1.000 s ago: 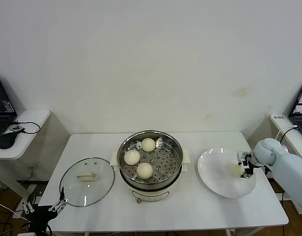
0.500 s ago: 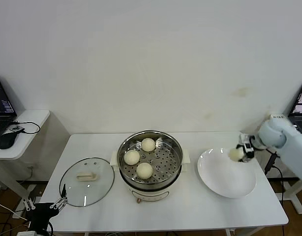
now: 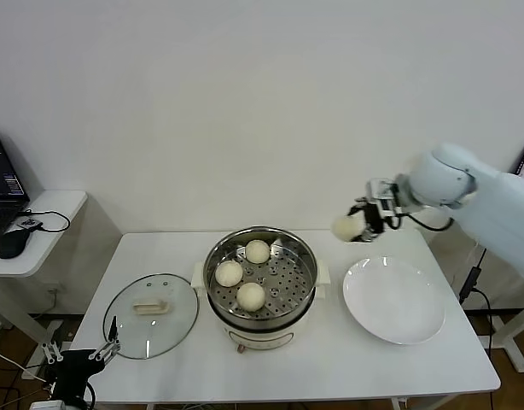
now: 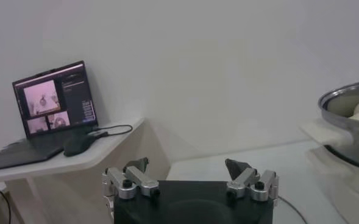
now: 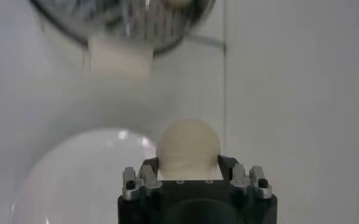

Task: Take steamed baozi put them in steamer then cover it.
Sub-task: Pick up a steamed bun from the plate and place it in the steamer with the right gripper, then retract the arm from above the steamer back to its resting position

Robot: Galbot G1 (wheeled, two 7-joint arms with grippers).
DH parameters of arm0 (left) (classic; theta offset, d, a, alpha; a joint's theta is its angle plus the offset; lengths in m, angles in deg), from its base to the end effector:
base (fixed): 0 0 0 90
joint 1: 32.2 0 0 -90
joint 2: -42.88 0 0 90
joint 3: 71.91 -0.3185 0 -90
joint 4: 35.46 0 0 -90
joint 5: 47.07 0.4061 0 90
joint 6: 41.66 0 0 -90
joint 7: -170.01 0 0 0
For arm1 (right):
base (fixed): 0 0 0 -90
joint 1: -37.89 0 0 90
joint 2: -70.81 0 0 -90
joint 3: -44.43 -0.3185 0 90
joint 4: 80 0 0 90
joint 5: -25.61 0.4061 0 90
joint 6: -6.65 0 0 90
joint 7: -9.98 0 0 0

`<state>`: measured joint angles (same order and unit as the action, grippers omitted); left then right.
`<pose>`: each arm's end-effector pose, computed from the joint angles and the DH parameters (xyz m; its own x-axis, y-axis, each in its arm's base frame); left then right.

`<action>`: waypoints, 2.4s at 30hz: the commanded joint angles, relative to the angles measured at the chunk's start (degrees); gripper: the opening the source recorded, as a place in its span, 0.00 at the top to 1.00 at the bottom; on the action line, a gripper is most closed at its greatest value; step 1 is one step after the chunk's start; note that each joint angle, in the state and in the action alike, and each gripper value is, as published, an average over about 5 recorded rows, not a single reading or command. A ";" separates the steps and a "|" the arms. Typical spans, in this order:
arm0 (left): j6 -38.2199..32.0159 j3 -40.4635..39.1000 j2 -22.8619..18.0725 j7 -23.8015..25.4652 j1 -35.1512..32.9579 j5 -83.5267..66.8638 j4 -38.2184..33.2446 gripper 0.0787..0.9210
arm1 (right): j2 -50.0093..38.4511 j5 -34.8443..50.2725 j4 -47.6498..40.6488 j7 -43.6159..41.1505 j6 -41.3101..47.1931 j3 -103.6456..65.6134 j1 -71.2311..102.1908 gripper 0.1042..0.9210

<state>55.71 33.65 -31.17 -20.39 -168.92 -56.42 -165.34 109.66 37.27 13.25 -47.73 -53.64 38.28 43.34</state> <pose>0.1819 0.0963 -0.2411 -0.9615 -0.2251 0.1575 -0.1807 0.9501 0.2544 0.5012 0.0228 -0.0042 -0.3944 -0.3030 0.8676 -0.8976 -0.0755 -0.4344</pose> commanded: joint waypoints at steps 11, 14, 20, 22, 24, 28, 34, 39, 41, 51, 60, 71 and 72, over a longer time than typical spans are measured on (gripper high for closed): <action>-0.10 0.40 -0.24 0.15 0.99 -0.27 1.39 0.12 | 16.86 7.83 -2.11 9.29 9.19 11.56 1.61 0.36; -0.11 0.50 -0.19 0.13 1.12 -0.33 1.70 0.12 | 18.24 6.47 -4.14 10.13 9.53 11.18 3.47 0.36; -0.11 0.57 -0.17 0.12 1.36 -0.37 2.06 0.12 | 19.29 3.49 -6.22 10.79 10.66 11.28 5.58 0.36; -0.09 0.61 -0.10 0.13 1.58 -0.42 2.17 0.12 | 19.44 2.99 -6.63 10.96 10.76 11.32 5.83 0.36; -0.07 0.59 -0.07 0.13 1.81 -0.44 2.28 0.12 | 19.59 2.72 -6.92 11.14 10.87 11.37 5.99 0.36; -0.06 0.43 -0.06 0.13 2.22 -0.44 2.54 0.12 | 19.87 2.23 -7.38 11.72 10.91 11.29 6.29 0.36; -0.04 0.33 -0.01 0.14 2.43 -0.44 2.64 0.12 | 19.32 2.32 -6.73 11.94 11.19 10.42 6.20 0.35; 0.01 0.37 0.02 0.14 2.50 -0.47 2.51 0.12 | 16.97 2.67 -3.67 11.22 11.81 9.21 4.51 0.27; 0.06 0.39 0.01 0.14 2.50 -0.50 2.36 0.12 | 15.52 3.20 -1.94 11.38 11.85 8.38 3.81 0.20; -0.19 1.46 0.28 0.16 1.80 -1.31 2.52 0.12 | 3.49 14.24 10.26 37.77 7.33 -6.19 15.59 0.12; -2.40 0.87 -0.09 0.10 2.58 -1.35 3.66 0.12 | -2.32 9.35 15.29 58.04 -13.95 -39.69 58.40 0.12; -12.68 -0.11 -0.97 -1.13 4.11 26.99 12.17 0.12 | 18.47 -1.85 13.71 56.15 -37.05 -81.65 101.41 0.12; -13.66 0.10 -0.86 -1.22 4.51 32.34 13.51 0.12 | 19.78 -1.63 14.07 55.95 -37.55 -83.55 102.92 0.12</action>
<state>50.89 33.72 -31.70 -20.59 -165.75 -53.60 -159.62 117.44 41.20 24.77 1.98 -72.07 -8.00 107.08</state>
